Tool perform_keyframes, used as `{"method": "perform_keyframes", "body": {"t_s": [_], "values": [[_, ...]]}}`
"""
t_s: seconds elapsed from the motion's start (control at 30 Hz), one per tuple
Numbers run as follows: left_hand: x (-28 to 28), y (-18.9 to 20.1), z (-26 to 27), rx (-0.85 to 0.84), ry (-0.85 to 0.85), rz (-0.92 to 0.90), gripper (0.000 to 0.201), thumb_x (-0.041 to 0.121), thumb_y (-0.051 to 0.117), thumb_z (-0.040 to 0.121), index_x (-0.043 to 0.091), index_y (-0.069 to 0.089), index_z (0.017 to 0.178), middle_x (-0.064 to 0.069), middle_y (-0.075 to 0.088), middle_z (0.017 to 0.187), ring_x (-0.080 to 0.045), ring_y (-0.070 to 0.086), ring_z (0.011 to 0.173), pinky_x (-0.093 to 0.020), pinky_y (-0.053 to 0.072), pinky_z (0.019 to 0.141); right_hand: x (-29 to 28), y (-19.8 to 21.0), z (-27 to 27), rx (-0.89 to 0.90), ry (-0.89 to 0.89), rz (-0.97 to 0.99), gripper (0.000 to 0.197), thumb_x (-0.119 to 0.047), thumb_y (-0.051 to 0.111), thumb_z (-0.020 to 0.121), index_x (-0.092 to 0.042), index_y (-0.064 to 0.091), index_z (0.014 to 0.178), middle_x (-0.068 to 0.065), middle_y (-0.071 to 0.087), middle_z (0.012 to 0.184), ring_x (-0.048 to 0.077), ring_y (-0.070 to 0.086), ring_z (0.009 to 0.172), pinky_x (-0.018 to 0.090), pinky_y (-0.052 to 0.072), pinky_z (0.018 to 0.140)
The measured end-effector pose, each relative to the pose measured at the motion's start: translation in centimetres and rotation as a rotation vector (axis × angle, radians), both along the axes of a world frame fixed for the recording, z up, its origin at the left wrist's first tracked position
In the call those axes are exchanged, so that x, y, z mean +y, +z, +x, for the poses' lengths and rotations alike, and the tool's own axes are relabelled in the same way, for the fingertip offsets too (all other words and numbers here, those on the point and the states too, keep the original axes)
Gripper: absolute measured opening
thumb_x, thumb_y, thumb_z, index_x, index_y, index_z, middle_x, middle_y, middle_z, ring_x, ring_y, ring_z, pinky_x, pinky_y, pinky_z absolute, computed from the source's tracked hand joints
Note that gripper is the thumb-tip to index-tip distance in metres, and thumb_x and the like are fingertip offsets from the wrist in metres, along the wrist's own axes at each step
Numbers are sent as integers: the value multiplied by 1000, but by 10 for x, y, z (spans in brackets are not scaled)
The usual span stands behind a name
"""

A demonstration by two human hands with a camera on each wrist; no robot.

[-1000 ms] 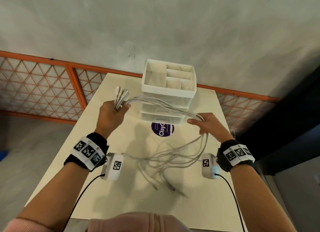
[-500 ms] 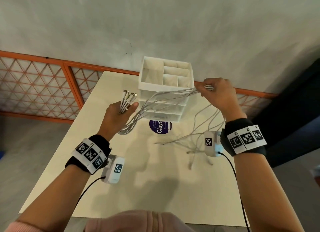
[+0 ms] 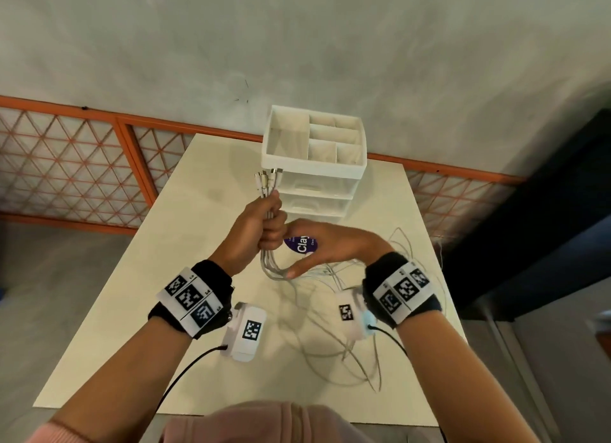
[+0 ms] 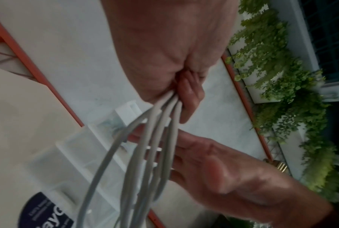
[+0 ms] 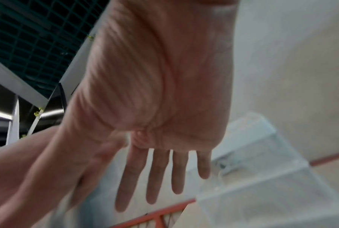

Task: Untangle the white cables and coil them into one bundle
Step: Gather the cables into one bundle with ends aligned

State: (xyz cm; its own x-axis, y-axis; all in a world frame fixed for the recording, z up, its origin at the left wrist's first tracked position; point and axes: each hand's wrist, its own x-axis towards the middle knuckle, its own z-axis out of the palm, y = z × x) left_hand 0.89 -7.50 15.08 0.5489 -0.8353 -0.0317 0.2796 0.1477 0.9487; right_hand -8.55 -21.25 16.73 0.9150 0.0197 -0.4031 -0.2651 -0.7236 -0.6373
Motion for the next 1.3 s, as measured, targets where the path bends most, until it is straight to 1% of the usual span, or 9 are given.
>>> {"method": "perform_keyframes", "body": {"t_s": [0.13, 0.37, 0.5, 0.7, 0.8, 0.9, 1.0, 1.13, 1.3], "values": [[-2, 5, 5, 53, 85, -98, 41, 30, 30, 102, 20, 26, 63, 9, 23, 52, -7, 22, 45, -19, 29, 44, 12, -18, 3, -25, 3, 220, 17, -23, 64, 89, -7, 62, 94, 1, 68, 97, 11, 59, 94, 26, 42, 92], [3, -25, 19, 269, 192, -44, 38, 22, 34, 101, 4, 56, 75, 1, 66, 64, -12, 68, 69, -23, 57, 73, 3, 4, -10, -335, -203, 47, 41, -47, 47, 93, -17, 52, 67, -3, 47, 61, 8, 43, 55, 12, 34, 55], [1, -38, 13, 298, 167, 295, 33, 32, 46, 96, 9, 57, 75, -5, 58, 64, -18, 62, 63, -27, 53, 70, 8, 3, -4, -437, -306, 10, 52, -48, 45, 94, -13, 33, 57, -1, 31, 53, 12, 32, 52, 14, 30, 52], [-5, -49, 6, -118, 184, 809, 76, 63, 49, 84, 3, 41, 130, -14, 45, 127, -28, 55, 108, -35, 47, 87, 1, -1, -1, -438, -366, -36, 52, -34, 49, 96, -13, 33, 51, 0, 33, 49, 12, 36, 49, 23, 31, 53], [-7, -44, 4, -426, 224, 603, 66, 55, 51, 87, 13, 41, 137, -7, 40, 141, -21, 36, 134, -32, 34, 106, -3, -2, -1, -417, -381, -1, 52, -32, 50, 95, -20, 36, 47, -4, 39, 47, 9, 42, 50, 22, 33, 53], [-8, -28, -10, -413, 71, 318, 52, 49, 27, 97, 17, 69, 95, -1, 69, 95, -8, 63, 97, -13, 43, 85, -4, 0, 3, -410, -391, 28, 53, -30, 50, 95, -21, 41, 44, -8, 44, 39, 3, 43, 44, 22, 37, 53], [-10, -23, -17, -375, -42, 268, 61, 52, 19, 97, 12, 43, 59, 3, 45, 54, -13, 45, 57, -27, 41, 75, -11, 5, 5, -424, -421, 64, 52, -34, 51, 94, -18, 47, 45, -8, 43, 38, 6, 44, 43, 35, 47, 59], [-10, -21, -21, -147, -112, 142, 47, 56, 30, 90, 20, 27, 59, 10, 21, 54, -12, 20, 50, -25, 37, 60, -30, 8, 0, -444, -496, 101, 58, -46, 51, 93, -11, 56, 47, 4, 41, 43, 9, 34, 37, 18, 34, 48], [-5, 3, 13, 26, 9, -64, 46, 48, 23, 97, 21, 27, 60, 13, 23, 49, -5, 21, 43, -18, 28, 46, -45, -27, -25, -279, -523, 200, 63, -61, 36, 92, -17, 36, 47, 0, 35, 46, 15, 36, 45, 29, 38, 71]]}}
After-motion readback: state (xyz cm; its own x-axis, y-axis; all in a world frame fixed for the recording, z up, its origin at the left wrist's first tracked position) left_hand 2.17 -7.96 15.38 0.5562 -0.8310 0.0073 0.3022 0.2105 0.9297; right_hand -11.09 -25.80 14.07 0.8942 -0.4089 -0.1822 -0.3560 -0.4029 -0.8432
